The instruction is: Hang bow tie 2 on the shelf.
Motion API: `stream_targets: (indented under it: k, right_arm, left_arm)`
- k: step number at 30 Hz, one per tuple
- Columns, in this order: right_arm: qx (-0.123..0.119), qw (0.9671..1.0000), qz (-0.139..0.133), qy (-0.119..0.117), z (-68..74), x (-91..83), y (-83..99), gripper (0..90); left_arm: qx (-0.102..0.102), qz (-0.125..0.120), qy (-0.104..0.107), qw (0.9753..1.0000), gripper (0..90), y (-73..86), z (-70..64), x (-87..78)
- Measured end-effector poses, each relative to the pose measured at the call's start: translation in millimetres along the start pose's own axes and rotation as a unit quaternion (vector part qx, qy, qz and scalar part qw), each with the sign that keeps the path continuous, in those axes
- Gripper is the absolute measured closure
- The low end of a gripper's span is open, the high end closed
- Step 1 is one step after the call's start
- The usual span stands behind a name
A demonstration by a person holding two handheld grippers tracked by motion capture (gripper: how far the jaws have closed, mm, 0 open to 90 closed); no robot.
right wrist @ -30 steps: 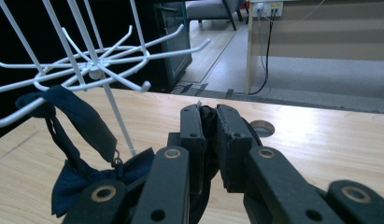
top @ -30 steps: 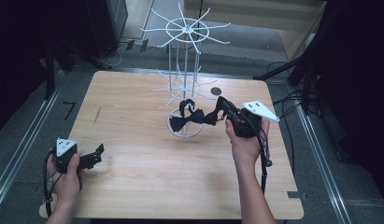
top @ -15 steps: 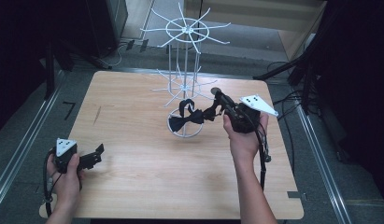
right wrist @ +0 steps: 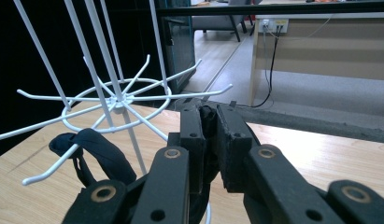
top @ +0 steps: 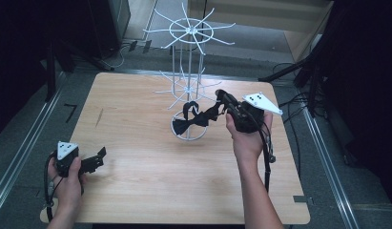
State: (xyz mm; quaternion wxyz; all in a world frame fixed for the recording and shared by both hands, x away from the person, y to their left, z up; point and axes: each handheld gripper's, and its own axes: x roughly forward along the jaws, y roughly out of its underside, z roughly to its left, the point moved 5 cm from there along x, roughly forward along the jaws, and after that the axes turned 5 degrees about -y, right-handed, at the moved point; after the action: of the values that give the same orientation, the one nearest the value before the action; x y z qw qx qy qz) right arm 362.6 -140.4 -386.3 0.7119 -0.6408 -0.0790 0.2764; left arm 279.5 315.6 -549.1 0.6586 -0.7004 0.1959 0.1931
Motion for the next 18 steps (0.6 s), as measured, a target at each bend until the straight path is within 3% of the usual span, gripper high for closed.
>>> stream_targets:
  k: [18]
  right_arm:
    - [-0.006,1.0,-0.001,-0.005,7.5,3.6,-4.9,82.9]
  left_arm:
    - [0.0,0.0,0.0,1.0,0.0,0.0,0.0,0.0]
